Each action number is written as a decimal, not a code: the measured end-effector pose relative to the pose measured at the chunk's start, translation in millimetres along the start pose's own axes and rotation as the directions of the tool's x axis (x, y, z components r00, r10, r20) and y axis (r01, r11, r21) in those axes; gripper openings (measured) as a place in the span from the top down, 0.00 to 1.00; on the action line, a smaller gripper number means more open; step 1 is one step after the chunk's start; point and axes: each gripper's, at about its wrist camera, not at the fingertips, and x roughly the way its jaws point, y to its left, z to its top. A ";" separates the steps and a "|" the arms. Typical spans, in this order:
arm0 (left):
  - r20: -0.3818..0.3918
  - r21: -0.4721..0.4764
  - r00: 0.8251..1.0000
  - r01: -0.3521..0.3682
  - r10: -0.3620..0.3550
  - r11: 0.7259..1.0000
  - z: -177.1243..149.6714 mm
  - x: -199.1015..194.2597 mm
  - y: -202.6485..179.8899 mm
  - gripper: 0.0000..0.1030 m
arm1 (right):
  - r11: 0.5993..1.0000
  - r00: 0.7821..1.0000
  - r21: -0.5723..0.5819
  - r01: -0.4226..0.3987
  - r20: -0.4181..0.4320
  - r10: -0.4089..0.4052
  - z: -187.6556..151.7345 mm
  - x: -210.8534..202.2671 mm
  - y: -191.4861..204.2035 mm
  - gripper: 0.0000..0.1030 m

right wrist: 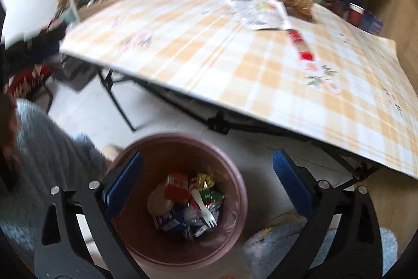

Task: Collect trash
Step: 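Grasp the red lighter with the right gripper while the left moves back over the table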

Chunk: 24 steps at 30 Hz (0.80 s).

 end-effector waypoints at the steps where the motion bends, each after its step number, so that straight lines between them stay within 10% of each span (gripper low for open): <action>1: -0.002 0.002 1.000 0.000 0.000 1.000 -0.1 0.7 -0.9 0.07 | 1.000 1.000 0.018 0.016 0.011 -0.016 2.3 -1.8 -4.2 0.06; 12: -0.035 0.027 0.999 -0.002 0.002 1.000 -1.0 17.9 -10.3 0.07 | 0.981 0.974 0.142 0.136 0.160 -0.158 30.2 -25.8 -68.1 0.06; 24: -0.057 -0.016 0.998 0.032 -0.033 0.999 11.3 50.3 -23.3 0.07 | 0.989 0.994 0.134 0.064 0.082 -0.075 93.7 30.7 -124.7 0.19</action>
